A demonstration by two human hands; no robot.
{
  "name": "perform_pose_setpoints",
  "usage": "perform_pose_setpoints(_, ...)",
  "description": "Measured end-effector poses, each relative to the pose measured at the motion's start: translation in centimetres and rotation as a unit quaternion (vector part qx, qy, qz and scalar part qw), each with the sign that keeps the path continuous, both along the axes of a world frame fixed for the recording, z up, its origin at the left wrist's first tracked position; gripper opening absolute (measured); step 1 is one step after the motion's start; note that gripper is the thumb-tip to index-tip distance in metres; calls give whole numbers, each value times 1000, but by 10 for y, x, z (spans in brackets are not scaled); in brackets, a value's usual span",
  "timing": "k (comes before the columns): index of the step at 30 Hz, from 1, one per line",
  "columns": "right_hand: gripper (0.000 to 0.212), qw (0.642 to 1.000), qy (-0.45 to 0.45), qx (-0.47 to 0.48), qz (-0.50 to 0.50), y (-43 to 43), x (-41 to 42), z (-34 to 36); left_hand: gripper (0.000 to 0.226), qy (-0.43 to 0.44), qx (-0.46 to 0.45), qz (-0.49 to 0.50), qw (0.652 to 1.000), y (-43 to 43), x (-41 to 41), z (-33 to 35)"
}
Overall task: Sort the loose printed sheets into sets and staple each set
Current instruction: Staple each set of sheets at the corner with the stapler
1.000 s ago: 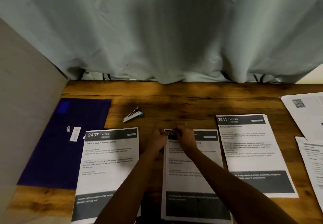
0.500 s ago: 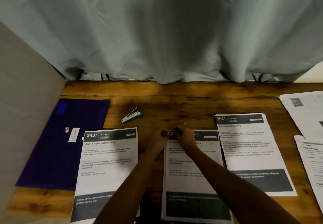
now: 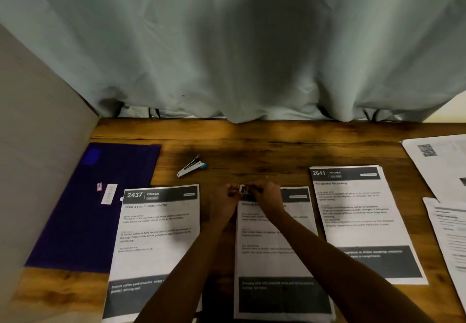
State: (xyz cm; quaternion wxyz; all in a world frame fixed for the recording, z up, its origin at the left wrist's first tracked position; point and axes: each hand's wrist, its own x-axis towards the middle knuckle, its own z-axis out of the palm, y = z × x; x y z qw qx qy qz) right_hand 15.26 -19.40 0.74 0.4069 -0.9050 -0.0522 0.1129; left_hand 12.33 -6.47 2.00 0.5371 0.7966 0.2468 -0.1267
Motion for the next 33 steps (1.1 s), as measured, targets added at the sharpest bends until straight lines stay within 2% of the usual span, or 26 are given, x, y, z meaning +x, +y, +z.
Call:
perform_pose_setpoints(5, 20, 999, -19, -40, 32, 4, 2, 4, 10, -17, -10, 11, 1000, 5, 0, 2)
perform_pose_setpoints(12, 21, 990, -87, -84, 72, 15, 2, 10, 14, -35, 3, 36, 999, 8, -1, 3)
perform_pose_setpoints(14, 21, 987, -106, -93, 76, 18, 1, 11, 8, -44, 15, 42, 998, 8, -1, 5)
perform_pose_setpoints(17, 20, 985, -127, -90, 77, 20, 0, 16, 14, -49, 59, 40, 996, 9, -2, 8)
perform_pose_setpoints(22, 17, 994, -76, -47, 65, 21, 1, 26, 17, -75, 95, 32, 992, 15, -6, 8)
perform_pose_setpoints(27, 20, 995, -50, -15, 79, 18, 2, 37, 22, -124, 53, 30, 990, 19, -16, 11)
perform_pose_setpoints(33, 19, 996, -31, -13, 84, 21, 2, 42, 20, -159, 52, 33, 985, 19, -22, 15)
